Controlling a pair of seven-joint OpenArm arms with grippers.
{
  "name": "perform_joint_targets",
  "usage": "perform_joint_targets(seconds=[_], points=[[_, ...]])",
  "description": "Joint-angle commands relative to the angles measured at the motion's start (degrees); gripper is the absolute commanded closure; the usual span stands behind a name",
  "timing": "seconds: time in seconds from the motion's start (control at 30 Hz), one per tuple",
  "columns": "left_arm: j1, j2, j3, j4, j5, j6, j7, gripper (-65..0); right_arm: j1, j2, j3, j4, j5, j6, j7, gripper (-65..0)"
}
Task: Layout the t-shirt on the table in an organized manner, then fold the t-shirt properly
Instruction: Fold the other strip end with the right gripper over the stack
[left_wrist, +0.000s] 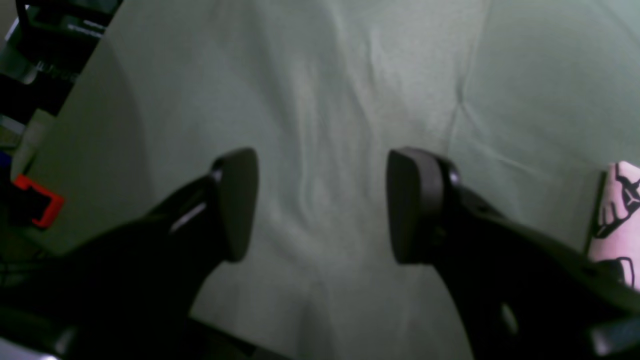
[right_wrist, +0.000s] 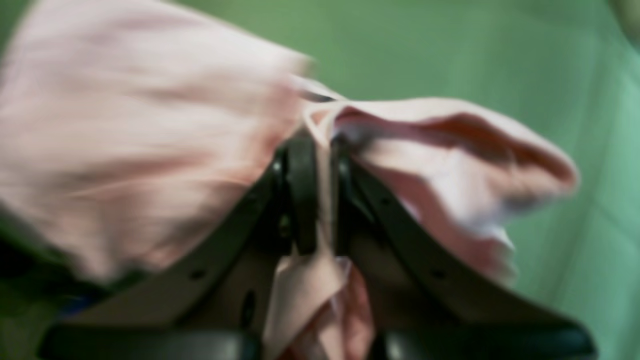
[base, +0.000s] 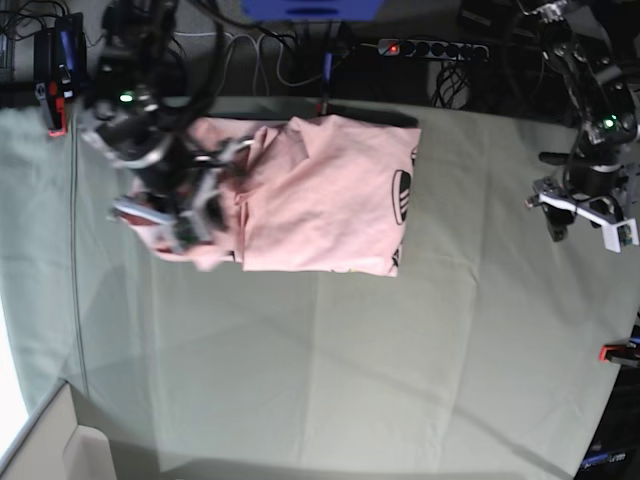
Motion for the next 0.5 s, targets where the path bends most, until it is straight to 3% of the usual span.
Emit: perform_joint_targets(seconds=[0.0,0.23,0.47], points=[[-0.2,-0.5,-0.2,1.1,-0.1,0.1,-1.2,-39.0,0.6,-0.1,-2.2,1.2,1.1,0.0,1.7,0.0],[1.4,-2.7,-0.2,1.4,-0.2,0.1,-1.2,-39.0,3.3,-0.1,-15.7,-1.0,1.1,0.0,1.4,0.0],[2.4,-2.6,-5.1,1.7,-0.3,0.1,-1.2,-39.1,9.5,-0.1,-18.9,-12.2,1.1,0.0,1.6,0.0]])
